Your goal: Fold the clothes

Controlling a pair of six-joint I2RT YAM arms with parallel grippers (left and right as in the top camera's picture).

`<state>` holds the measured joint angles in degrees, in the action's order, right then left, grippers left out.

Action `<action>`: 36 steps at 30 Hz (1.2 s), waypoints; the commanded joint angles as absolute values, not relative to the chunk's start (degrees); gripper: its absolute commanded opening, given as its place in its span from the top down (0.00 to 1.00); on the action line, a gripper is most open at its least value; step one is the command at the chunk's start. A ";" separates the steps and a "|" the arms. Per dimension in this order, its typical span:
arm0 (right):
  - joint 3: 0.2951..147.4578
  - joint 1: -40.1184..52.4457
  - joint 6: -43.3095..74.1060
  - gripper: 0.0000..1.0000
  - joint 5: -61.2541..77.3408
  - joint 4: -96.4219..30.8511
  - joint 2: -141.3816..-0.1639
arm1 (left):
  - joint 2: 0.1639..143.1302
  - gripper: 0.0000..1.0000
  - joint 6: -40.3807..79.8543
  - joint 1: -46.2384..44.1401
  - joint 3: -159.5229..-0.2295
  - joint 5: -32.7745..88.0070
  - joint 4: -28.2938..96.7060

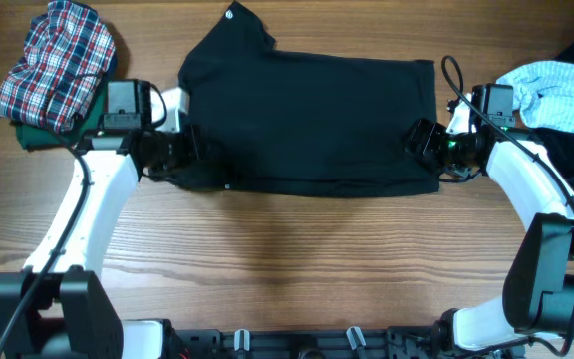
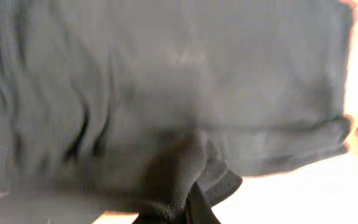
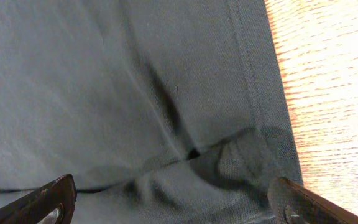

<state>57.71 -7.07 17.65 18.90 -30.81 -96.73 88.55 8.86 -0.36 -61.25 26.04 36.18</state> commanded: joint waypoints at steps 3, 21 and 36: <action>58.87 -7.35 16.56 0.01 20.69 -30.85 -95.66 | 88.42 0.96 14.46 -0.14 -62.00 26.57 28.42; 58.87 -7.35 16.51 0.01 21.67 -31.03 -95.66 | 105.84 0.96 15.90 -0.25 -62.00 22.22 15.94; 58.87 -7.35 16.51 0.01 21.67 -30.87 -95.66 | 106.21 0.28 15.88 -0.25 -62.00 19.35 9.17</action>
